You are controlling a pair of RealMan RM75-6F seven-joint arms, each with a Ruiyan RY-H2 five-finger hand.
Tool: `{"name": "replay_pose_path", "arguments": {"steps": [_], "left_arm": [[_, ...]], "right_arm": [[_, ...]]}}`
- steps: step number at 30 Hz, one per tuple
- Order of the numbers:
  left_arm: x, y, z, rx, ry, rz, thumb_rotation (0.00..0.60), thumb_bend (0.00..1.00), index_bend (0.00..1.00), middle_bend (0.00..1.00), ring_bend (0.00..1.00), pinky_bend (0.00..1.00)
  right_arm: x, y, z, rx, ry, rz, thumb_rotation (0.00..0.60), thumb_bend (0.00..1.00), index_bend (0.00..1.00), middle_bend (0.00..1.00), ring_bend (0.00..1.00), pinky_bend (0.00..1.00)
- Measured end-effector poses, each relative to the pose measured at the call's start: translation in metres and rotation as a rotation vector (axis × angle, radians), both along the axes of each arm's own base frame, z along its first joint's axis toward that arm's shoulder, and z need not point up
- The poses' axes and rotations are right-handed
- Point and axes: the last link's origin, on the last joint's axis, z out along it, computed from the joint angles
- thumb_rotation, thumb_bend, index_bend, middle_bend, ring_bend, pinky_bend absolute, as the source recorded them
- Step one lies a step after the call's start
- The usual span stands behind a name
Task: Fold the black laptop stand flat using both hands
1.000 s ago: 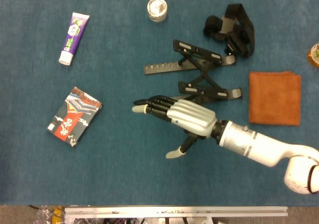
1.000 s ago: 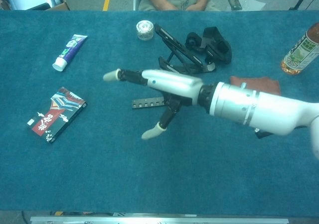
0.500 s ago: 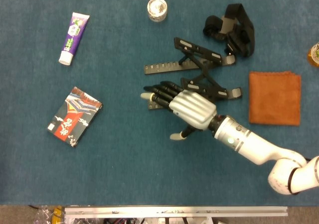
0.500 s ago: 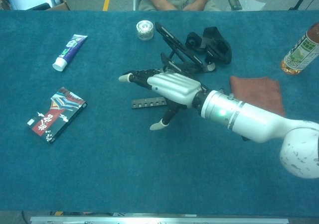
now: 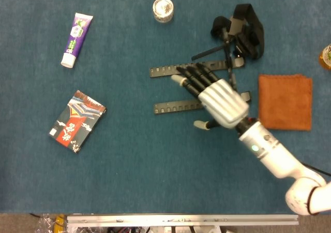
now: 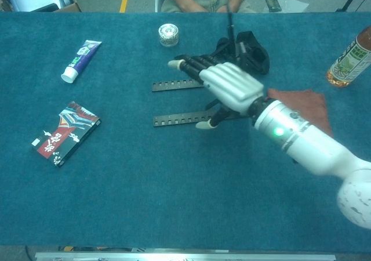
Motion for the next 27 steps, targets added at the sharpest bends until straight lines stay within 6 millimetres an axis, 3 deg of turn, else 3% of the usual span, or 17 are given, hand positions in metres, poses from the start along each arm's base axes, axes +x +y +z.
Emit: {"name": "replay_pose_path", "arguments": {"steps": [8, 14, 27], "left_arm": [[0.000, 0.000, -0.001, -0.006, -0.006, -0.010, 0.600, 0.13, 0.00, 0.00, 0.00, 0.00], [0.002, 0.000, -0.002, -0.008, -0.009, -0.018, 0.600, 0.13, 0.00, 0.00, 0.00, 0.00], [0.000, -0.002, 0.001, 0.000, -0.004, -0.007, 0.600, 0.13, 0.00, 0.00, 0.00, 0.00]], "right_arm": [[-0.031, 0.005, 0.028, -0.063, 0.034, -0.087, 0.600, 0.00, 0.00, 0.00, 0.00, 0.00], [-0.042, 0.010, 0.039, -0.080, 0.030, -0.133, 0.600, 0.00, 0.00, 0.00, 0.00, 0.00], [-0.038, 0.016, 0.022, 0.055, 0.024, -0.137, 0.600, 0.00, 0.00, 0.00, 0.00, 0.00]]}}
